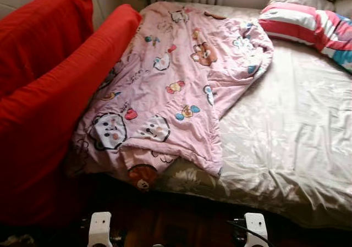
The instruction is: Clean up the room
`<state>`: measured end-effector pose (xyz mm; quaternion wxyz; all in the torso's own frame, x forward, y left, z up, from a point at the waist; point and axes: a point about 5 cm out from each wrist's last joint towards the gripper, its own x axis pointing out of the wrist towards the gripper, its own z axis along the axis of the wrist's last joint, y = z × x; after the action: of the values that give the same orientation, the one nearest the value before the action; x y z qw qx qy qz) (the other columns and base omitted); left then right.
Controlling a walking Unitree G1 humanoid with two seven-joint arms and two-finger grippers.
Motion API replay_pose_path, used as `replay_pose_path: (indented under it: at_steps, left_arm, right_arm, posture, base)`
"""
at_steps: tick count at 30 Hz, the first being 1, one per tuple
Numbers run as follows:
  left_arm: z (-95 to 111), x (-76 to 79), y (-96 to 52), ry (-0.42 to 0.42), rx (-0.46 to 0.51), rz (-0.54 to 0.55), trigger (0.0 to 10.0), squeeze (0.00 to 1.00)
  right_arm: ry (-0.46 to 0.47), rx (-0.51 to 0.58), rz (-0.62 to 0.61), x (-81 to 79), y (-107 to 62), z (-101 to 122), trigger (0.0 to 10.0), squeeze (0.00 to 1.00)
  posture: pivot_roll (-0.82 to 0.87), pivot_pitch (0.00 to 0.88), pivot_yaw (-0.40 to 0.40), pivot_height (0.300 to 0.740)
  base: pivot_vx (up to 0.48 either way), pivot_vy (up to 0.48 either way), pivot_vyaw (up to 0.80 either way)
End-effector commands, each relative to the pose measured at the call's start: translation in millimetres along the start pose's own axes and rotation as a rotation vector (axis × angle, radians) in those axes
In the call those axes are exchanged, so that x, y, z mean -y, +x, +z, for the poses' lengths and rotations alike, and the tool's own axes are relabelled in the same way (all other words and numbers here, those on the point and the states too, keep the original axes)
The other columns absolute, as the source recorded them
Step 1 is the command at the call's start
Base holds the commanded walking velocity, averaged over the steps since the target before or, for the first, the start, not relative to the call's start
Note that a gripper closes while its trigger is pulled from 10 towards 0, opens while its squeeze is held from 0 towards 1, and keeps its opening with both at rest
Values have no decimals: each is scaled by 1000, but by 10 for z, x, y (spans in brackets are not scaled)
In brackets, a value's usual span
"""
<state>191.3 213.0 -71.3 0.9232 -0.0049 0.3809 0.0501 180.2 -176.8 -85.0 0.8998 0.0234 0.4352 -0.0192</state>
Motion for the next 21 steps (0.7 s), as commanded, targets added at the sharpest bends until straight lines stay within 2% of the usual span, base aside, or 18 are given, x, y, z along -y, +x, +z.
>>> replay_pose_path:
  at_steps: [1,17,21]
  left_arm:
    - [-127,-18,-37,-1,-48,3,10000,0]
    - [-105,18,-28,-23,-35,-5,10000,0]
    - [-110,31,-29,-24,-34,-8,10000,0]
  right_arm:
    - [16,-32,-11,19,-21,-93,10000,0]
    - [-7,-27,2,19,-18,-76,10000,0]
    - [-6,-24,7,17,-18,-75,10000,0]
  posture:
    - [26,203,33,740]
    - [21,218,29,740]
    - [20,222,28,740]
  base:
    - [0,0,0]
    - [0,0,0]
    - [0,0,800]
